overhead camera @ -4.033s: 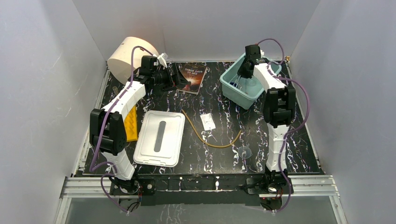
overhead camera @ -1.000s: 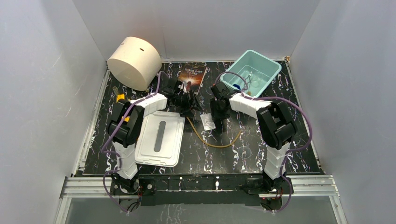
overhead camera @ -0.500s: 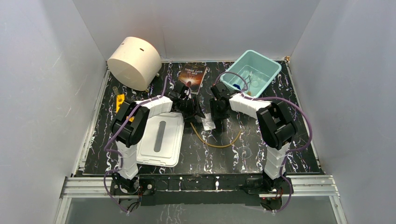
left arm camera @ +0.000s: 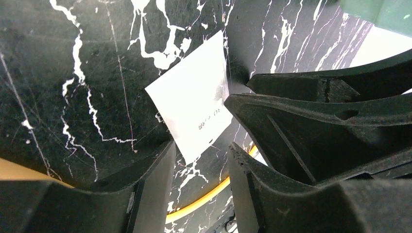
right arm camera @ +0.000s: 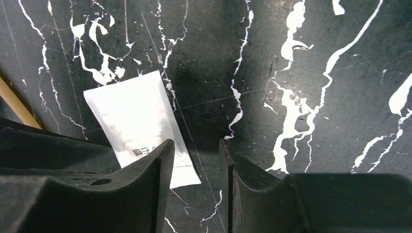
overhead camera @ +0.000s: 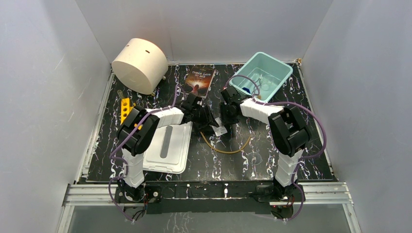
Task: Organize the chemistry lab equipment
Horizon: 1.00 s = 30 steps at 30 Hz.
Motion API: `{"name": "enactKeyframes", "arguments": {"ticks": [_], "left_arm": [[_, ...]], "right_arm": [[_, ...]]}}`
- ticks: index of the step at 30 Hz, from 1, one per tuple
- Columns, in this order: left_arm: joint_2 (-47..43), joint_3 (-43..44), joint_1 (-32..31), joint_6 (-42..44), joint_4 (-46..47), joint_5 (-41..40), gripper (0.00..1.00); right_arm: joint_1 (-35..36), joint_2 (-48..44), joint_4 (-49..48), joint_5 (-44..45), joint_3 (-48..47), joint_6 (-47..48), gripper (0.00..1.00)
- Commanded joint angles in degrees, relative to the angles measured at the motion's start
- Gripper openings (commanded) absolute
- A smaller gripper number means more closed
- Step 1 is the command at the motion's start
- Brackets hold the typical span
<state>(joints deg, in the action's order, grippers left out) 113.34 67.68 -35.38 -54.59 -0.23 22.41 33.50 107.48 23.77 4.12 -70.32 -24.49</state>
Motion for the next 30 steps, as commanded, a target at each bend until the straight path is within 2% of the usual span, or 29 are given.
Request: {"name": "enactKeyframes", "arguments": {"ticks": [1,12,19,25,28,30], "left_arm": [[-0.7,-6.2,-0.7,-3.2,1.9,-4.6,0.45],[-4.1,-12.9,-0.6,-7.1,15.4,-6.9,0.45],[-3.6,-13.9,-0.5,-8.4,23.4,-4.5,0.39],[-5.5,-15.1,-0.6,-7.8,24.4,-4.2,0.26],[-5.3,-14.8,-0.6,-7.0,24.1,-3.4,0.15],[-5.5,-14.3,-0.6,-6.0,23.6,-3.1,0.03]], "right_arm": [[0.7,1.6,0.9,-5.0,2.9,0.0,0.46],[1.2,0.8,-0.1,-11.3,6.3,0.1,0.40],[1.1,0.4,-1.8,-16.2,7.5,1.6,0.37],[0.4,0.2,-2.1,-16.0,7.8,1.8,0.35],[0.3,-0.2,-2.5,-15.8,7.7,1.6,0.35],[0.2,-0.5,-2.6,-15.5,7.5,1.4,0.35]]}}
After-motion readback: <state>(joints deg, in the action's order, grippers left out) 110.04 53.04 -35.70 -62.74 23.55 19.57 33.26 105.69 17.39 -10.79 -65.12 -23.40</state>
